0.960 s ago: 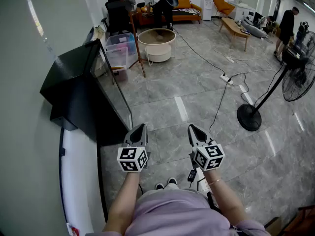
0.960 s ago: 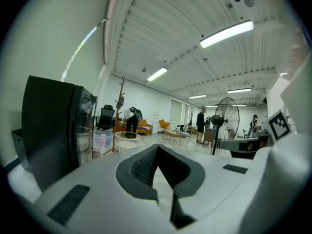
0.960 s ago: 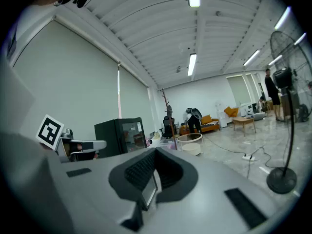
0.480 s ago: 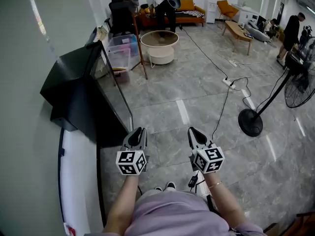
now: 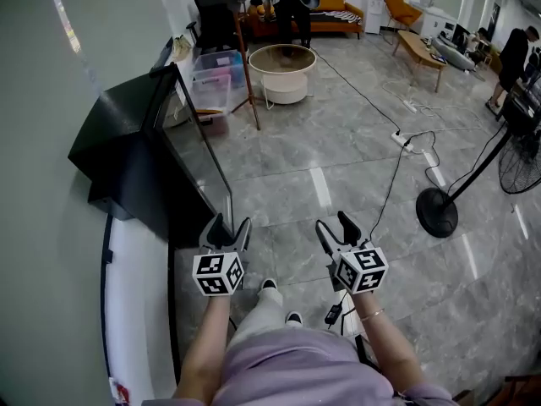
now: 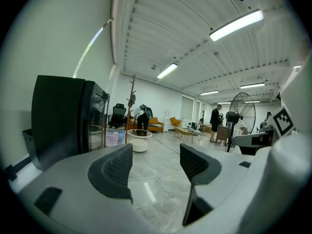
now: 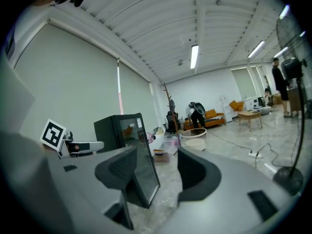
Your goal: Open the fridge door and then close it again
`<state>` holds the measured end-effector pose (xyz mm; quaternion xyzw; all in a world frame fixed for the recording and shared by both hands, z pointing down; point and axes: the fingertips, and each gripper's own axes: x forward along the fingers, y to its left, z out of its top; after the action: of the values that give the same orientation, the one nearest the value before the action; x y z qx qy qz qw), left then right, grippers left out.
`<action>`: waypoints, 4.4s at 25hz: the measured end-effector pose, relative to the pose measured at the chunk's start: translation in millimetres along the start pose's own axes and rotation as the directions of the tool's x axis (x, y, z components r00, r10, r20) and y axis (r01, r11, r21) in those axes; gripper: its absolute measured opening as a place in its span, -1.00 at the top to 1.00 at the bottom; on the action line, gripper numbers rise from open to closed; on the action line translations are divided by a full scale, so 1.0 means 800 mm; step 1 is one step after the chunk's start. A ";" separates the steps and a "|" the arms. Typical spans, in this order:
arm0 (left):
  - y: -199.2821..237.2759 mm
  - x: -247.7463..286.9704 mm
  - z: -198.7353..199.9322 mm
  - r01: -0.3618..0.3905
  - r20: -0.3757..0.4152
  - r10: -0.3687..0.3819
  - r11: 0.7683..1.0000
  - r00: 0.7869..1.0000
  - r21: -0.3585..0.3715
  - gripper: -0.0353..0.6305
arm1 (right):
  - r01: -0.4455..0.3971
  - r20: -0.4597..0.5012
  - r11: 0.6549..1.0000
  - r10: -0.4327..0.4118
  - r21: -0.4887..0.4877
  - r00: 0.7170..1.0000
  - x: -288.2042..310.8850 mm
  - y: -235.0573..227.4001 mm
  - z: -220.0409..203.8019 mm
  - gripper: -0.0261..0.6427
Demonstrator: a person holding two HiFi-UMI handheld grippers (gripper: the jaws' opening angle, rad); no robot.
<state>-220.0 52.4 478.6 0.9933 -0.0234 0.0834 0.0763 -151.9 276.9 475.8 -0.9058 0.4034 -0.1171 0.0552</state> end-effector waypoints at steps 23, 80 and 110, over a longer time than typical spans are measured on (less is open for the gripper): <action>0.183 0.334 0.085 0.001 -0.004 -0.002 1.000 1.000 -0.029 -0.05 | 0.040 0.002 0.999 -0.040 -0.010 0.999 0.346 -0.104 0.101 0.03; 0.348 0.179 -0.001 -0.809 -0.081 0.833 0.502 0.547 -0.305 0.30 | -0.919 -0.430 0.392 0.837 0.037 0.340 0.582 0.169 0.003 0.05; 0.372 0.184 -0.006 -0.769 -0.126 0.773 0.569 0.621 -0.292 0.67 | -0.917 -0.381 0.398 0.848 0.001 0.368 0.573 0.187 0.042 0.05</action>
<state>-93.1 -245.9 552.1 0.8581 -0.4670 0.0956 0.1910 45.8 -163.5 491.0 -0.5126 0.8397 -0.1710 -0.0535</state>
